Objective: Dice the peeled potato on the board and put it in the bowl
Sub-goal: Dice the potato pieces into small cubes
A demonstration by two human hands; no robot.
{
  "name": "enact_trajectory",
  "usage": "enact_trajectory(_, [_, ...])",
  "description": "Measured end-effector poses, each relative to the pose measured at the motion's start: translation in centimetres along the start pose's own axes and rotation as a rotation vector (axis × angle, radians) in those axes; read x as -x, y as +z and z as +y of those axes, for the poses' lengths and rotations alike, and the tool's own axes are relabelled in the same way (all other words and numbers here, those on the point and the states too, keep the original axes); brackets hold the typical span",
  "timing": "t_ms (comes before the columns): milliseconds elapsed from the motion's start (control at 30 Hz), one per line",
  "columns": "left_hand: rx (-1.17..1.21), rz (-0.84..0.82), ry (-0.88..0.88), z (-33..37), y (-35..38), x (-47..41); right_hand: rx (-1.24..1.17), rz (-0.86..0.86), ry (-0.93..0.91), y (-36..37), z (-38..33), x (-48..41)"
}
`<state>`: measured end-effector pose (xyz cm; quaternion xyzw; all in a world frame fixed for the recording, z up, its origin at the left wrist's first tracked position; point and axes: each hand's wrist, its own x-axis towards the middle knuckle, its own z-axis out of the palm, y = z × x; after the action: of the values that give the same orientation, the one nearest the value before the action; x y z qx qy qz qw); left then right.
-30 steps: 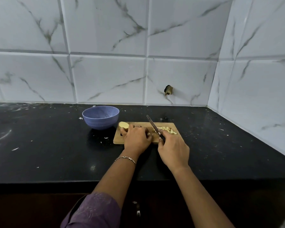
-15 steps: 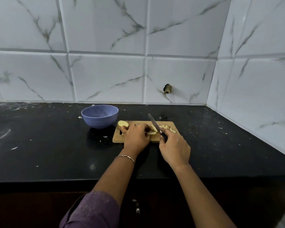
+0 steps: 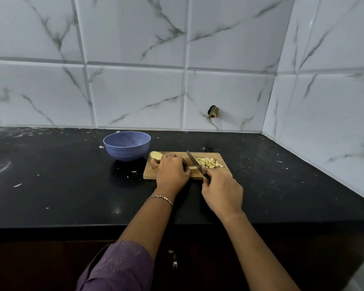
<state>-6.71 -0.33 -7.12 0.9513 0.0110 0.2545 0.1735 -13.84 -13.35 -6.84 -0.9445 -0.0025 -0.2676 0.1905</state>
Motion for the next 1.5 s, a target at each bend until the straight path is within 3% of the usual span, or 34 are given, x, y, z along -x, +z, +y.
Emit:
enact_trajectory(367, [-0.002,0.006,-0.009,0.01,-0.18,0.12,0.102,0.019,-0.097,0.84,-0.28,-0.09])
enact_trajectory(733, [-0.003,-0.008,-0.022,0.13,-0.41,0.07,0.001,0.026,-0.067,0.14,-0.38,0.04])
enact_trajectory(1200, [0.01,-0.013,-0.012,0.0,-0.23,0.0,0.154,0.014,-0.153,0.83,-0.41,-0.1])
enact_trajectory(1500, [0.035,-0.013,0.006,0.02,0.15,-0.29,-0.004,0.062,-0.058,0.46,-0.25,0.0])
